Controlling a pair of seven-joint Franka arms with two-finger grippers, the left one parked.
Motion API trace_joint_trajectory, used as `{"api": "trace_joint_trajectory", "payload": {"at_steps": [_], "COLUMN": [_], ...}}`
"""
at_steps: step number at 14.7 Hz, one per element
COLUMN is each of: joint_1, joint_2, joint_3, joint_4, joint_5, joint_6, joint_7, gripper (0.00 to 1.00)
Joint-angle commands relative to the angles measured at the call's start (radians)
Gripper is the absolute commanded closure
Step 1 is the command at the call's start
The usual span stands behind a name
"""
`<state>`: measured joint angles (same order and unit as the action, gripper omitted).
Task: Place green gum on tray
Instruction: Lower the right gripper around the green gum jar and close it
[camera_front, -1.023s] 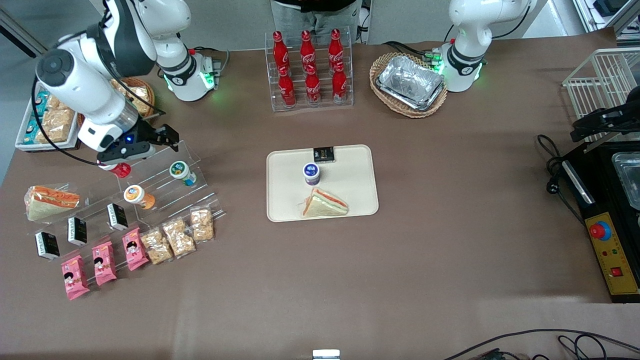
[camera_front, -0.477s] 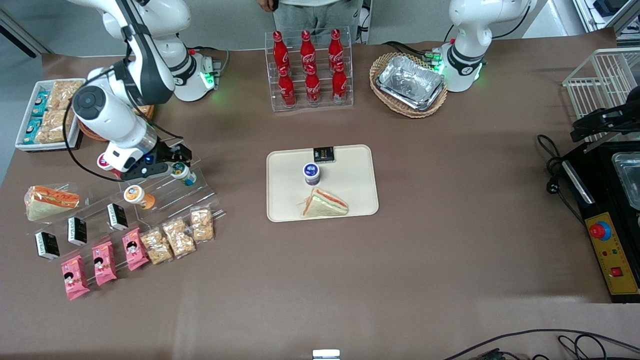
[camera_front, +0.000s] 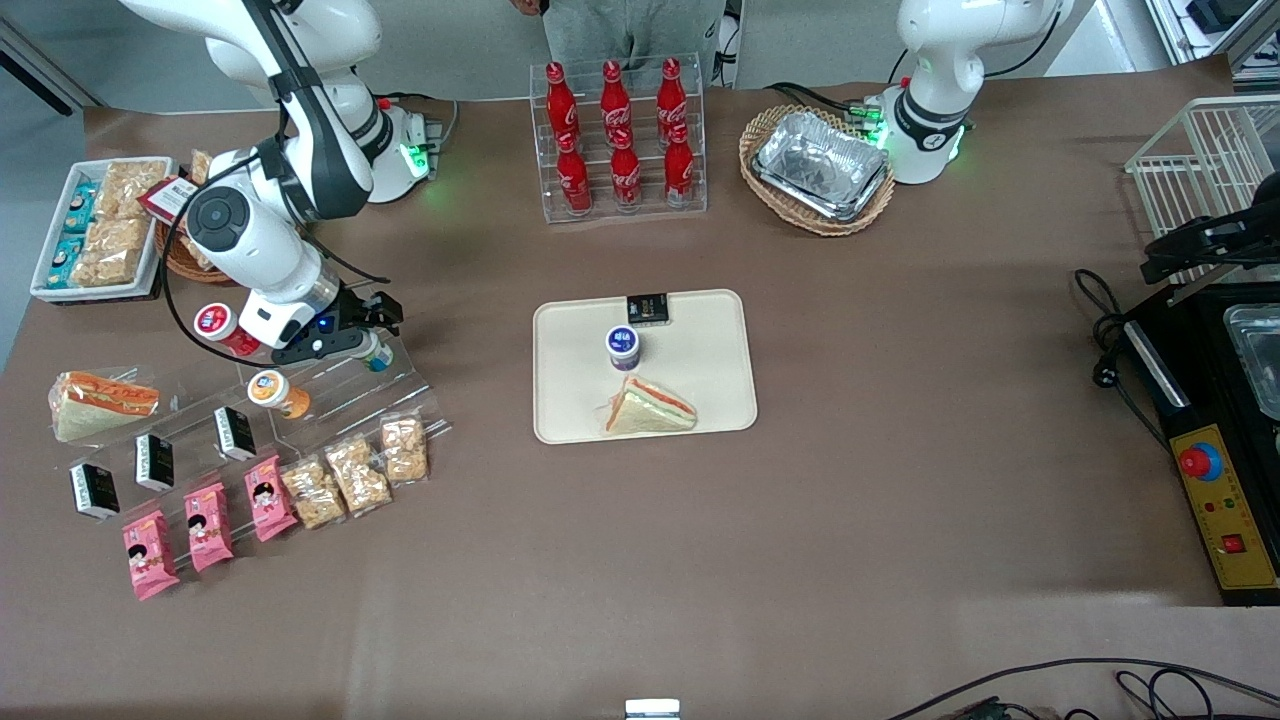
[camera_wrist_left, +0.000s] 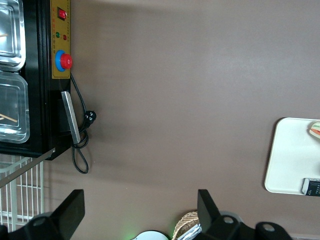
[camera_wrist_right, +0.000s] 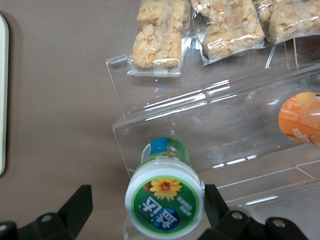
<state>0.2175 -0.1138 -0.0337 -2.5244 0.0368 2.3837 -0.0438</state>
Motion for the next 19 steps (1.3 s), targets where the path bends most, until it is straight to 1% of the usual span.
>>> {"api": "trace_joint_trajectory", "payload": {"at_steps": [1, 2, 3, 4, 5, 7, 8, 9, 11, 12, 13, 14, 16, 19], "joint_1": [0.006, 0.005, 0.005, 0.002, 0.002, 0.0, -0.001, -0.003, -0.006, -0.006, -0.006, -0.006, -0.006, -0.006], "joint_2": [0.009, 0.01, 0.008, 0.008, 0.009, 0.01, 0.011, 0.013, 0.016, 0.016, 0.014, 0.01, -0.01, -0.018], "joint_3": [-0.006, -0.006, -0.006, -0.006, -0.008, -0.008, -0.008, -0.008, -0.009, -0.009, -0.011, -0.011, -0.014, -0.014], "joint_4": [-0.005, -0.005, -0.005, -0.004, -0.004, -0.002, -0.002, -0.002, 0.003, 0.004, 0.01, 0.021, 0.062, 0.247], "joint_5": [-0.012, -0.015, -0.03, -0.046, -0.054, -0.055, -0.057, -0.069, -0.072, -0.072, -0.072, -0.072, -0.072, -0.072], "joint_6": [0.023, 0.023, 0.022, 0.022, 0.022, 0.022, 0.022, 0.022, 0.022, 0.022, 0.014, 0.011, -0.039, -0.274], "joint_7": [0.002, -0.001, -0.002, -0.002, -0.002, -0.004, -0.005, -0.005, -0.005, -0.005, -0.007, -0.011, -0.021, -0.022], "gripper": [0.03, 0.07, 0.14, 0.16, 0.22, 0.28, 0.37, 0.42, 0.59, 0.62, 0.68, 0.71, 0.72, 0.72]}}
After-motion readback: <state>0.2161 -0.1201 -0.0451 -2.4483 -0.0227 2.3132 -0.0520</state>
